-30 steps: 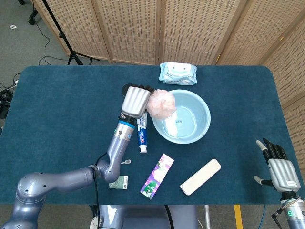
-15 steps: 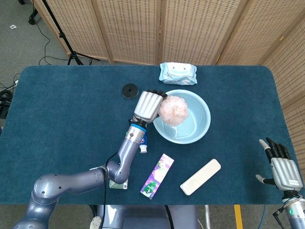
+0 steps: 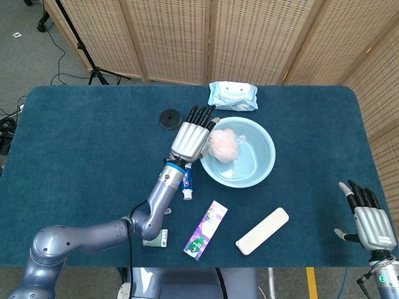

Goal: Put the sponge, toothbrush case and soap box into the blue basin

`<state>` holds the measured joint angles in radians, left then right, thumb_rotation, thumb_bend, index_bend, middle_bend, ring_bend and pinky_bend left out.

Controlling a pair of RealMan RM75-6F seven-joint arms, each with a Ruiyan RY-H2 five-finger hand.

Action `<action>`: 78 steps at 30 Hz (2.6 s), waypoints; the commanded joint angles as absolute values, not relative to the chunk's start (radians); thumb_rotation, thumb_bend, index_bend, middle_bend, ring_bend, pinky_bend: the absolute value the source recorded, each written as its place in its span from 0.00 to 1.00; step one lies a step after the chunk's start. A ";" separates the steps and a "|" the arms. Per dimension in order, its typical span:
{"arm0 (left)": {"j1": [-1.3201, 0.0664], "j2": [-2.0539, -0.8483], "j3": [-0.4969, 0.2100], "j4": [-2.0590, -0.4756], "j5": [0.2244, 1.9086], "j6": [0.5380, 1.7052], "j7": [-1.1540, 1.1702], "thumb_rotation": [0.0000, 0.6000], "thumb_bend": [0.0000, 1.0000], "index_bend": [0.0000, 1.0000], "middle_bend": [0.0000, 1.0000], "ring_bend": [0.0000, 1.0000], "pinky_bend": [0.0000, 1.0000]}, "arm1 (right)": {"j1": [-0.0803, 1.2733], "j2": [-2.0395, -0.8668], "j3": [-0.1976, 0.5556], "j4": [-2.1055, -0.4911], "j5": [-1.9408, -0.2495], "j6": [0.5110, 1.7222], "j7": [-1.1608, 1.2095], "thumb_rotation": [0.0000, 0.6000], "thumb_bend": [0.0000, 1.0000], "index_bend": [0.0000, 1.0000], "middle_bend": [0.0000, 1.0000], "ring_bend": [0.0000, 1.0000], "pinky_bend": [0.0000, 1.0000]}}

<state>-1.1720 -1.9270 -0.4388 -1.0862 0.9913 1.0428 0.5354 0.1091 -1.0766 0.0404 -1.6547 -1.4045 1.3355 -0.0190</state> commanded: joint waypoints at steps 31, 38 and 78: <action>-0.784 -1.173 -0.167 -1.806 0.981 1.023 0.570 1.00 0.13 0.00 0.00 0.00 0.04 | 0.108 -1.099 0.019 -1.704 -1.439 1.351 -0.149 1.00 0.09 0.00 0.00 0.00 0.00; -0.645 -1.043 -0.051 -1.894 1.112 1.060 0.439 1.00 0.14 0.00 0.00 0.00 0.04 | 0.109 -1.109 0.013 -1.714 -1.449 1.354 -0.188 1.00 0.09 0.00 0.00 0.00 0.00; -0.245 -1.093 0.088 -1.732 1.355 1.336 0.094 1.00 0.15 0.00 0.00 0.00 0.04 | 0.122 -1.156 -0.035 -1.755 -1.503 1.320 -0.317 1.00 0.09 0.01 0.00 0.00 0.00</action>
<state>-0.2465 -1.0938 0.0898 -1.7305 1.3535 1.3362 0.0955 0.1210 -1.1548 -0.0329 -1.7525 -1.5009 1.3218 -0.3150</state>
